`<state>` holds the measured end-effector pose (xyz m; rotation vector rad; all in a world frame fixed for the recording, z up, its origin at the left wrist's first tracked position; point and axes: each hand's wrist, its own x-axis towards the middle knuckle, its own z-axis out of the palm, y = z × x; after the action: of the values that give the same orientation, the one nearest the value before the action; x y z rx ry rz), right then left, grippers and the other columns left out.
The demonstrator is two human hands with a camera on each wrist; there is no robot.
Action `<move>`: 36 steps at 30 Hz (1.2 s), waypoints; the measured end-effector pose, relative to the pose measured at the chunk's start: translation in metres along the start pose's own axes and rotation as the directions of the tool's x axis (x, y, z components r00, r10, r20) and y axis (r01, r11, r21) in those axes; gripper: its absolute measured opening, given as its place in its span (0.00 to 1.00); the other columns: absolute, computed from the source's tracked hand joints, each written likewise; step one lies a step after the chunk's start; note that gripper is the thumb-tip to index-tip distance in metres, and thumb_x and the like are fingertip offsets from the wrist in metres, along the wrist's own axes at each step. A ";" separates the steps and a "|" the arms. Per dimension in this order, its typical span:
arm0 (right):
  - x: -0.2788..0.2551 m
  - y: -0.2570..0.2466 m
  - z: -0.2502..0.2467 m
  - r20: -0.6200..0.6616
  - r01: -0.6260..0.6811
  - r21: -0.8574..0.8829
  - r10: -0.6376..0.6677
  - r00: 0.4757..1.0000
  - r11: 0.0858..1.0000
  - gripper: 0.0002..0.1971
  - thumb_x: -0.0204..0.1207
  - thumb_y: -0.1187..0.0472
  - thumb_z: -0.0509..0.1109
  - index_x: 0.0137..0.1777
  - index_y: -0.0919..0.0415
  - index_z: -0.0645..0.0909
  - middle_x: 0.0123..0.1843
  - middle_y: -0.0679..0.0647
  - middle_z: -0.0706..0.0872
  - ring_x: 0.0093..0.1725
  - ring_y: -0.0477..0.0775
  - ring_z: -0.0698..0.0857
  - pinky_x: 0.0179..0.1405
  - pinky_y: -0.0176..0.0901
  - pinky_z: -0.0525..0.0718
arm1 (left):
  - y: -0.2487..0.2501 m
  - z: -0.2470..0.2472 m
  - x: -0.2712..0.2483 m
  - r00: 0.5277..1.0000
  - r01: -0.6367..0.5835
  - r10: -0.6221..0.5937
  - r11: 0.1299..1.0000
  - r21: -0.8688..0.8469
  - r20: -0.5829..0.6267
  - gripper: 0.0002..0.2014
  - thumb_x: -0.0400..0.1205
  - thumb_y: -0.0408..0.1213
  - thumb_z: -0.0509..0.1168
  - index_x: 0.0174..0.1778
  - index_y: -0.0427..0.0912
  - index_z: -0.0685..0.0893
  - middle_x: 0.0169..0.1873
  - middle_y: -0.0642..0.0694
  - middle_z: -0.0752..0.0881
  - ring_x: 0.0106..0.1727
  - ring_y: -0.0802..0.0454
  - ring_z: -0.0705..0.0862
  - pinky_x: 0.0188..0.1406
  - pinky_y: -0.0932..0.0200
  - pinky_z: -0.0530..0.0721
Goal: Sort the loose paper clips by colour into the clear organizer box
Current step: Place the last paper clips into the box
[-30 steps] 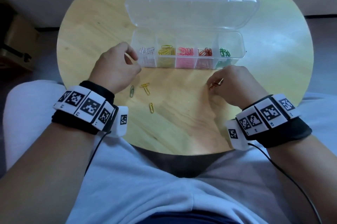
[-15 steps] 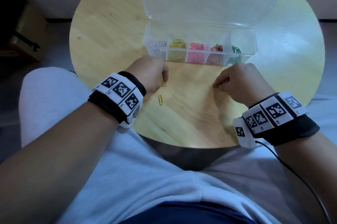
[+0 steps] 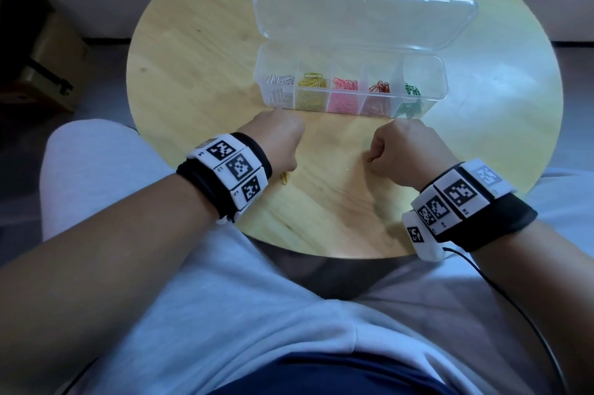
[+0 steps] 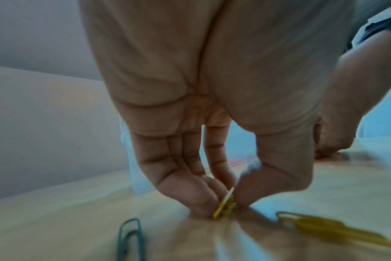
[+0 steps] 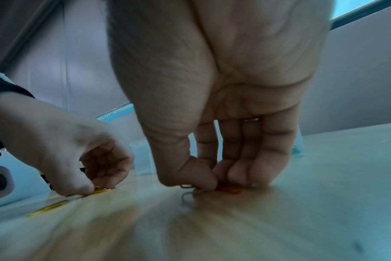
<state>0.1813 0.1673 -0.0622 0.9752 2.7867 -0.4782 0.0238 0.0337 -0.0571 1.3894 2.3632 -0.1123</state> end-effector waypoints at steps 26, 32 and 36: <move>0.001 0.010 0.001 0.011 -0.037 0.180 0.035 0.999 0.983 0.02 0.66 0.66 0.74 0.34 0.60 0.85 0.33 0.46 0.82 0.37 0.49 0.80 0.30 0.35 0.74 | -0.019 -0.017 -0.002 0.987 0.023 -0.075 0.940 -0.341 -0.140 0.08 0.73 0.28 0.72 0.43 0.45 0.86 0.42 0.50 0.86 0.42 0.53 0.83 0.39 0.64 0.76; -0.001 0.019 -0.008 0.067 -0.154 0.569 0.140 0.988 0.808 0.03 0.62 0.70 0.71 0.30 0.64 0.84 0.25 0.53 0.83 0.25 0.49 0.77 0.30 0.36 0.75 | -0.044 -0.043 -0.021 0.960 0.002 -0.257 0.394 -0.919 -0.108 0.09 0.77 0.19 0.68 0.43 0.39 0.85 0.31 0.43 0.85 0.35 0.49 0.90 0.36 0.60 0.87; 0.001 0.019 -0.006 0.072 -0.156 0.687 0.147 0.987 0.710 0.03 0.60 0.71 0.69 0.28 0.66 0.82 0.24 0.56 0.82 0.31 0.53 0.76 0.39 0.48 0.74 | -0.053 -0.038 -0.013 0.924 0.087 -0.381 0.303 -0.949 -0.038 0.19 0.78 0.17 0.51 0.35 0.42 0.81 0.29 0.45 0.74 0.23 0.54 0.75 0.25 0.60 0.74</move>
<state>0.1917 0.1841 -0.0611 1.2952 2.4792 -1.5683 -0.0271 0.0063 -0.0246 0.4292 2.0808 1.2724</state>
